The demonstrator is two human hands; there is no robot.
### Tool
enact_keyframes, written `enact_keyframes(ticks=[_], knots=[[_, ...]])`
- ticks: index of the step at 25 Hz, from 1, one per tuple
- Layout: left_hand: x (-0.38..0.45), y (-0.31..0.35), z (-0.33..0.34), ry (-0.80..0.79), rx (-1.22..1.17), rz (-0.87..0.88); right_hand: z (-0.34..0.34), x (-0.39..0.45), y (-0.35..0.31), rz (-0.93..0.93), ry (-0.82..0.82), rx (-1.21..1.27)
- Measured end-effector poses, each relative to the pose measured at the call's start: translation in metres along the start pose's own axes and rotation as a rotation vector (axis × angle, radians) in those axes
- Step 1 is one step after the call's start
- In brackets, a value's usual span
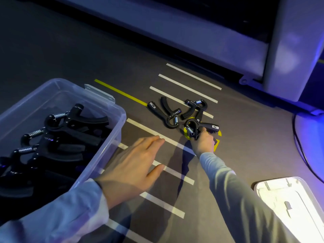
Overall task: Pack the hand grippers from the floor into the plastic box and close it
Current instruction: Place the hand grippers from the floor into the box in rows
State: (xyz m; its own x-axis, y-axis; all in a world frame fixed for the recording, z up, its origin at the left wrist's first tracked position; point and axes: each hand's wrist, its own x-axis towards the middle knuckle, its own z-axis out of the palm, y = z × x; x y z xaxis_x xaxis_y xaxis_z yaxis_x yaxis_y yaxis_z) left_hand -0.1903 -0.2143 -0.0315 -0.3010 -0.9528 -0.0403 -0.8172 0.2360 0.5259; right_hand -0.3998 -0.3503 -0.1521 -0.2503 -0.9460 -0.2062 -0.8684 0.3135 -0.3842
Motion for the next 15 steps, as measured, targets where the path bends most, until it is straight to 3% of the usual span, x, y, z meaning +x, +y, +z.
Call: enact_keyframes(ticks=[5, 8, 12, 15], knots=[[-0.02, -0.006, -0.016, 0.031, 0.052, 0.047, -0.021, -0.039, 0.0, 0.219, -0.002, 0.696], [-0.047, -0.011, -0.035, 0.098, 0.127, 0.095, -0.06, -0.085, -0.02, 0.098, -0.087, 1.101], [-0.088, -0.013, -0.061, 0.212, 0.006, 0.055, -0.123, -0.15, -0.065, 0.024, -0.478, 1.524], [-0.12, -0.006, -0.084, 0.356, -0.085, 0.004, -0.156, -0.183, -0.095, -0.007, -0.804, 1.553]])
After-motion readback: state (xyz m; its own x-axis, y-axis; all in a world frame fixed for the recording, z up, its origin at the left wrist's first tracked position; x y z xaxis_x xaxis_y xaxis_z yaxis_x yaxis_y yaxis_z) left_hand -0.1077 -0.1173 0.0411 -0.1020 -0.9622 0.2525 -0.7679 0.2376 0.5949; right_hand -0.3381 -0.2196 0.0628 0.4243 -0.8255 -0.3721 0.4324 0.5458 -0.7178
